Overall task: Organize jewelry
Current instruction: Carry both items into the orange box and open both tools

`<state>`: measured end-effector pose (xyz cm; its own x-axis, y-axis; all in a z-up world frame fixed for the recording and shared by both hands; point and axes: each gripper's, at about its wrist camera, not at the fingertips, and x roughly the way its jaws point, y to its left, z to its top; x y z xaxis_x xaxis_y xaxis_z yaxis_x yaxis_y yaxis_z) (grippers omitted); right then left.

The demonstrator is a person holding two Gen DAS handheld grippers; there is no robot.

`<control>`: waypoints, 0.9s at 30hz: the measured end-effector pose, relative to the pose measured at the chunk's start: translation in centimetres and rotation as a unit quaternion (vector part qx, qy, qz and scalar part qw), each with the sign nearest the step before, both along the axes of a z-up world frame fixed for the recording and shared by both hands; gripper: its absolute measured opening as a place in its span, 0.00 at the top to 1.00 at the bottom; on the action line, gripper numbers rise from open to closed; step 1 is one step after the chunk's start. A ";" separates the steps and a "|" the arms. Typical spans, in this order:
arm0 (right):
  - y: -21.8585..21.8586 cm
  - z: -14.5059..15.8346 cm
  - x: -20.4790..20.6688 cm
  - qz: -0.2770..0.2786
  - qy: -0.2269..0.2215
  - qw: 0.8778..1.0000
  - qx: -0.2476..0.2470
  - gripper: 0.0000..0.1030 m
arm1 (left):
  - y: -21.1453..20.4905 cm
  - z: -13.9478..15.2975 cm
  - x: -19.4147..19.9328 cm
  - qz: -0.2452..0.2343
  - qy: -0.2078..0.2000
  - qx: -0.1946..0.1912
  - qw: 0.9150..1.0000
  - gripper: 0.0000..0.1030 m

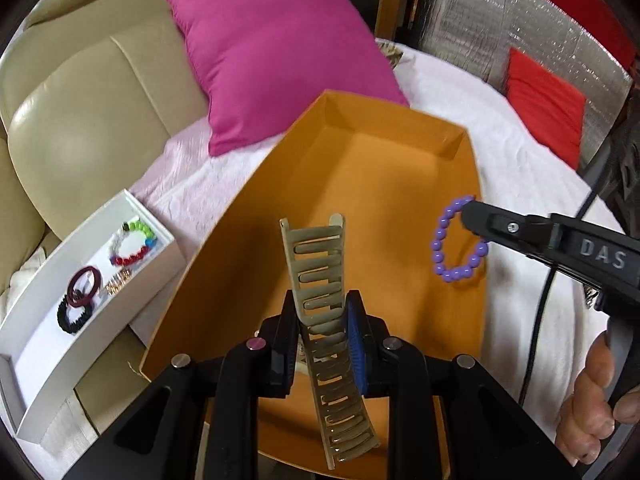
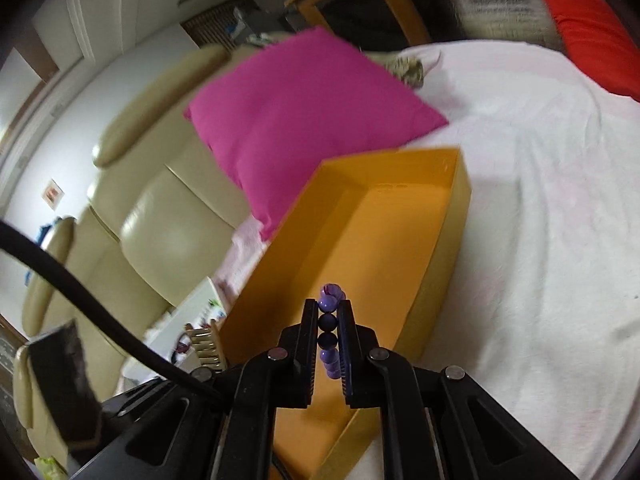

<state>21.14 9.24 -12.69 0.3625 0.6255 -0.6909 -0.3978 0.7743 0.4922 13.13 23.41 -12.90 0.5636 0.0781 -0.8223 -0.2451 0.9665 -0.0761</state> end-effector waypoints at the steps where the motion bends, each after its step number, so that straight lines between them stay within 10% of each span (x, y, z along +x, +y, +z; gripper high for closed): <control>1: 0.2 -0.6 0.1 0.001 0.010 1.000 -0.005 0.89 | 0.0 -0.6 0.4 0.001 0.009 0.001 1.000 0.77; 5: 0.1 -1.4 0.2 0.003 0.037 0.999 -0.016 0.86 | 0.0 -1.2 0.0 0.006 0.018 0.018 1.000 0.75; 9: -2.0 -0.1 0.0 -0.006 0.024 1.000 0.008 0.54 | -1.1 0.3 -1.3 0.000 -0.009 0.042 0.999 0.53; 20: -19.1 3.6 -2.7 -0.152 -0.037 0.988 0.007 0.54 | -9.0 -1.1 -0.9 -0.121 -0.003 0.041 0.992 0.39; 27: -34.5 3.6 -6.3 -0.303 -0.028 0.952 0.035 0.54 | -10.7 -3.1 -1.0 -0.157 0.031 0.082 0.984 0.93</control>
